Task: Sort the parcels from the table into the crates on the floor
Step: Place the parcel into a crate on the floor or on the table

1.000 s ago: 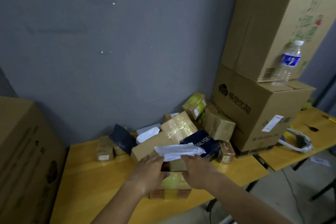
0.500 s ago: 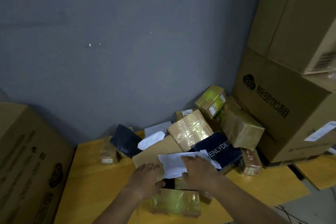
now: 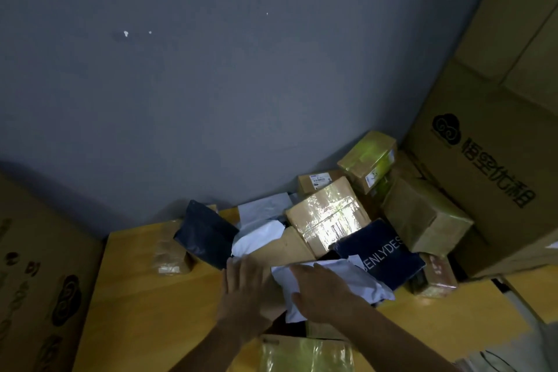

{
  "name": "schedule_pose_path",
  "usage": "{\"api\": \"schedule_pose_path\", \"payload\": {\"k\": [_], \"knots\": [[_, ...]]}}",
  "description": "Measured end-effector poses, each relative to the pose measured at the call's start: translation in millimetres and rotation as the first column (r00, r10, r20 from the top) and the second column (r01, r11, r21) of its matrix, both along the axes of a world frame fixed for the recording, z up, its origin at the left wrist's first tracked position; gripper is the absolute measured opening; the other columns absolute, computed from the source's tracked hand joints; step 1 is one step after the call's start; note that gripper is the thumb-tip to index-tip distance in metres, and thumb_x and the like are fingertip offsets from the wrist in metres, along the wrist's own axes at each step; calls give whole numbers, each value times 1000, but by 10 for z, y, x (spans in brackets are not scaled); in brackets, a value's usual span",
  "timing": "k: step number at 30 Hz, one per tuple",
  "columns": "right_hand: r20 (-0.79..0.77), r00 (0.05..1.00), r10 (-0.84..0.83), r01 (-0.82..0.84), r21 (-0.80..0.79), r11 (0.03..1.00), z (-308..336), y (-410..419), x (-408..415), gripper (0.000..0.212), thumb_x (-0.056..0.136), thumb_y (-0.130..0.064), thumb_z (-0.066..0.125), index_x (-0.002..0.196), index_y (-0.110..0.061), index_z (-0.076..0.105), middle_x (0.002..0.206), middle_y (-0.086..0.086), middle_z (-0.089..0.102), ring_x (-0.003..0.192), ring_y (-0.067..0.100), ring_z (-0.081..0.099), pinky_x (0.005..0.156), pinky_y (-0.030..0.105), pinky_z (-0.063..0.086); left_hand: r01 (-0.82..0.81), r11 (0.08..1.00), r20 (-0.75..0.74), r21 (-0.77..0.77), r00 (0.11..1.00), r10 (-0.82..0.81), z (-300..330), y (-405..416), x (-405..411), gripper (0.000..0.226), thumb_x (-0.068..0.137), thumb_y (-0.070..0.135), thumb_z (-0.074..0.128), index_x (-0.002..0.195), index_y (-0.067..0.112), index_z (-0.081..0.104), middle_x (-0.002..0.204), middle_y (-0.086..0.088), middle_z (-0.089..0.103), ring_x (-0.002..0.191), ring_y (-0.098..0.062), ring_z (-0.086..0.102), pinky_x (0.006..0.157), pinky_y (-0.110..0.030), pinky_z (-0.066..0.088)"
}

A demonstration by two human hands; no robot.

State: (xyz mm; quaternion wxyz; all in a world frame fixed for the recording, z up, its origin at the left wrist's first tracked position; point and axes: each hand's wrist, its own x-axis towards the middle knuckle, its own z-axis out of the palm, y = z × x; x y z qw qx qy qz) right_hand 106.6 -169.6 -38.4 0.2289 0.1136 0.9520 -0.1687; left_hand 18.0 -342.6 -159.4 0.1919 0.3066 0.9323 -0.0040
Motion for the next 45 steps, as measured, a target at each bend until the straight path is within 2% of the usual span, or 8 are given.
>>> {"api": "schedule_pose_path", "payload": {"k": [10, 14, 20, 26, 33, 38, 42, 45], "knots": [[84, 989, -126, 126, 9, 992, -115, -195, -274, 55, 104, -30, 44, 156, -16, 31, 157, 6, 41, 142, 27, 39, 117, 37, 31, 144, 989, 88, 20, 985, -145, -142, -30, -231, 140, 26, 82, 70, 149, 19, 45, 156, -26, 34, 128, -65, 38, 94, -70, 40], [113, 981, -158, 160, -5, 987, -66, -186, -252, 54, 107, -31, 43, 158, -18, 28, 160, 6, 37, 147, 26, 35, 121, 36, 25, 186, 982, 69, 32, 980, -188, 26, -55, -346, 106, 46, 64, 73, 139, 16, 54, 145, -25, 40, 111, -63, 52, 87, -71, 45], [139, 961, -238, 241, -5, 970, 15, -149, -320, 48, 105, -28, 44, 151, -14, 40, 149, 9, 50, 137, 27, 48, 114, 38, 37, 143, 989, -28, 48, 989, -142, 449, -337, -698, 141, 19, 82, 59, 138, 10, 38, 123, -25, 53, 97, -58, 61, 85, -65, 42], [-2, 972, -234, 232, -105, 967, 224, -193, -491, 36, 102, -26, 51, 136, -15, 52, 132, 7, 63, 118, 24, 62, 94, 35, 50, -165, 925, 260, 343, 963, 75, 1096, -685, -1034, 127, 51, 78, 64, 156, 41, 5, 161, 9, -2, 149, -32, 13, 115, -47, 33], [-17, 897, -441, 399, -399, 826, 513, -298, -780, 65, 99, -66, 40, 148, -24, 44, 147, 1, 55, 133, 21, 52, 110, 37, 41, -657, 523, 745, 543, 664, 61, 1532, -821, -1213, 98, 64, 61, 83, 148, 31, 43, 140, 3, 56, 119, -15, 59, 89, -31, 54], [188, 806, -562, 485, -753, 445, 842, -402, -848, 78, 81, -85, 48, 145, -40, 44, 138, -12, 55, 122, 14, 56, 108, 40, 47, -952, 143, 954, 269, 243, -178, 1745, -694, -1179, 95, 48, 43, 90, 131, 11, 58, 119, -15, 66, 105, -37, 60, 84, -52, 47], [246, 799, -549, 458, -840, 291, 908, -447, -841, 114, 52, -95, 63, 151, -49, 31, 152, -12, 45, 135, 22, 50, 106, 51, 49, -997, 50, 946, 57, 38, -321, 1647, -751, -1170, 74, 77, 46, 61, 143, 14, 52, 138, -16, 59, 122, -40, 55, 93, -57, 48], [196, 810, -554, 418, -854, 309, 1011, -510, -790, 97, 49, -91, 67, 133, -63, 27, 146, -15, 39, 137, 25, 45, 107, 54, 48, -1000, 17, 914, -8, -14, -406, 1646, -746, -1194, 66, 86, 60, 47, 139, 21, 57, 138, -17, 60, 130, -42, 49, 110, -67, 30]]}}
